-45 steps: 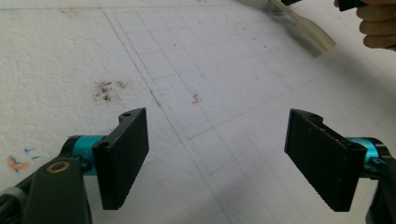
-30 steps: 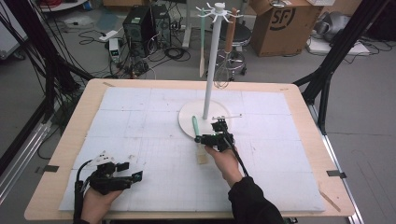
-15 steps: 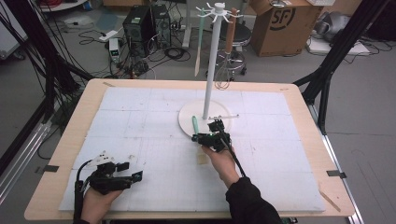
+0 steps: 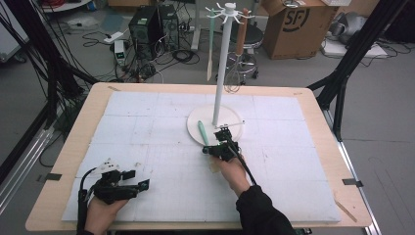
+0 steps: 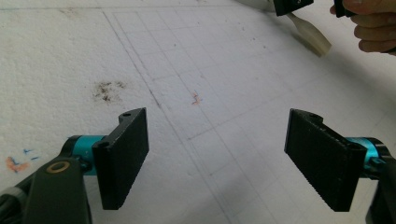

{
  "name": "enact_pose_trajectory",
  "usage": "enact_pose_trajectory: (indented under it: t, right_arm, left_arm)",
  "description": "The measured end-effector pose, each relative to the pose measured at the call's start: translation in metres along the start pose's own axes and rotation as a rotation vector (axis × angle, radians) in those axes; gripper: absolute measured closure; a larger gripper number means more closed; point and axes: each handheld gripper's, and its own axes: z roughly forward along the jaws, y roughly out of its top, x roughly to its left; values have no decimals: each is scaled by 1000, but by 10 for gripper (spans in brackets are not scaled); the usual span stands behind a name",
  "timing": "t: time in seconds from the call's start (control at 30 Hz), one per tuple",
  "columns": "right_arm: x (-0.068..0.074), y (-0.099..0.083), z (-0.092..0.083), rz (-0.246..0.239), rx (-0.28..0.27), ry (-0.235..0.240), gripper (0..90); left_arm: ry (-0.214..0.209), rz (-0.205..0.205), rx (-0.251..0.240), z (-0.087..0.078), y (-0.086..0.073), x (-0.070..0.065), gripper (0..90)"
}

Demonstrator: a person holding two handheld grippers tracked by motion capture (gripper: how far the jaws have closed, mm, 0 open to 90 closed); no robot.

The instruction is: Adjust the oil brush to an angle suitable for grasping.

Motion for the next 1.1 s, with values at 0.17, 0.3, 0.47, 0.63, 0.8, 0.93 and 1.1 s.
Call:
enact_pose_trajectory:
  t: [0.17,0.3,0.47,0.63,0.8,0.93,1.1]
  right_arm:
    - [-2,1,-3,-4,2,-17,888]
    - [-4,0,-5,-15,14,-34,887]
    - [-3,-2,-8,-21,23,-12,876]
    - [2,1,-16,-53,-45,23,893]
    - [-13,5,-21,-14,-63,-33,893]
    - [-19,6,-22,-3,-61,-64,893]
    - [-18,4,-17,-29,-31,-98,893]
  left_arm:
    - [0,0,0,0,0,0,224]
    - [0,0,0,0,0,0,224]
    - [0,1,1,0,0,0,224]
    - [2,1,3,0,0,0,224]
    - [1,1,2,0,0,0,224]
    - [2,1,3,0,0,0,224]
    - [2,2,3,0,0,0,225]
